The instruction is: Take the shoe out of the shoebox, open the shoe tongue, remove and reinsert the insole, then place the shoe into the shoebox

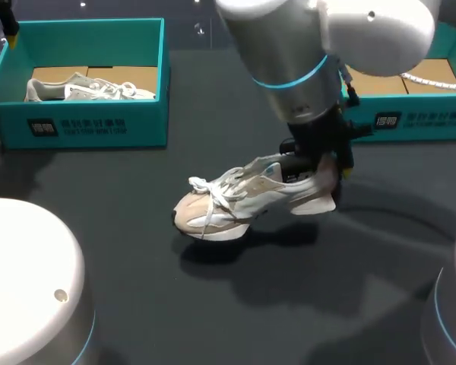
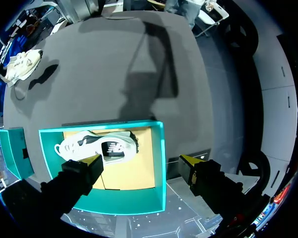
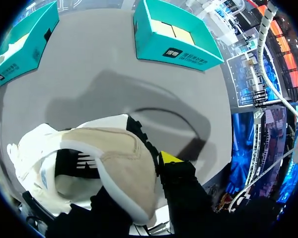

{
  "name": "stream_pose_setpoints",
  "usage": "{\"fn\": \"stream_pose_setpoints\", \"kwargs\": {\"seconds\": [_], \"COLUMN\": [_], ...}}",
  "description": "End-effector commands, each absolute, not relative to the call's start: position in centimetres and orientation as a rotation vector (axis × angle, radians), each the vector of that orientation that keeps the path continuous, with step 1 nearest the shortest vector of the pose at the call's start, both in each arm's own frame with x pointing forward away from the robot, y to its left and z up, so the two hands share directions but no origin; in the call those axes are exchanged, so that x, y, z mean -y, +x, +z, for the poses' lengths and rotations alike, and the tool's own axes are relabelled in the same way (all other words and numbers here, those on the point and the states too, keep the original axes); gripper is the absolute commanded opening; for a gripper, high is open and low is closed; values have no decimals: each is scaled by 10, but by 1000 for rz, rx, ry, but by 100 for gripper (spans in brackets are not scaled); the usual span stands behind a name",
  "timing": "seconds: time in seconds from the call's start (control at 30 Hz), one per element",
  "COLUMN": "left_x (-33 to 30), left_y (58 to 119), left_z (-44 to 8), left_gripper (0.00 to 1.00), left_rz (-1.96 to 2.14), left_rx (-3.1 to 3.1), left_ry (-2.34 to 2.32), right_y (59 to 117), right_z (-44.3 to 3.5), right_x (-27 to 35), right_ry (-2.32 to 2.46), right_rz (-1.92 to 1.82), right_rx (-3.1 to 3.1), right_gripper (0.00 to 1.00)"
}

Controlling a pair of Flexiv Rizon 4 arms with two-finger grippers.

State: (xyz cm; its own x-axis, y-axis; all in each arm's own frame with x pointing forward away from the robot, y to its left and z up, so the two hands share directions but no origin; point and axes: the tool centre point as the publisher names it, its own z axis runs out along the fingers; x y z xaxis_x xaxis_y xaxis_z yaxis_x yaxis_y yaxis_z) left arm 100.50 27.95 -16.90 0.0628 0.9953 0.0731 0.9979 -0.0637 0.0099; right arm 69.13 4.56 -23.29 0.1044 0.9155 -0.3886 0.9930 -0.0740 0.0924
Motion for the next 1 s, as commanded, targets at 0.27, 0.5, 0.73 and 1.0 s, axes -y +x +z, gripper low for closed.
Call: {"fn": "stream_pose_setpoints", "kwargs": {"seconds": [0.27,0.5,0.73,1.0], "left_x": [-280,-280,-280,-280], "left_y": [1004,1004,1004,1004], "left_z": [-169,-169,-169,-169], "left_gripper": [100,100,100,100], "left_rz": [-97,-97,-97,-97], "left_rx": [2118,2118,2118,2118], "left_ry": [-2260,-2260,-2260,-2260], "right_y": [689,689,687,674], "right_z": [-296,-296,-309,-342], "right_x": [-37,-37,-36,-36], "right_ry": [2095,2095,2146,2252], "right_rz": [-281,-281,-304,-287], "right_rx": [-1867,-1867,-1862,-1861], "right_gripper": [0,0,0,0]}}
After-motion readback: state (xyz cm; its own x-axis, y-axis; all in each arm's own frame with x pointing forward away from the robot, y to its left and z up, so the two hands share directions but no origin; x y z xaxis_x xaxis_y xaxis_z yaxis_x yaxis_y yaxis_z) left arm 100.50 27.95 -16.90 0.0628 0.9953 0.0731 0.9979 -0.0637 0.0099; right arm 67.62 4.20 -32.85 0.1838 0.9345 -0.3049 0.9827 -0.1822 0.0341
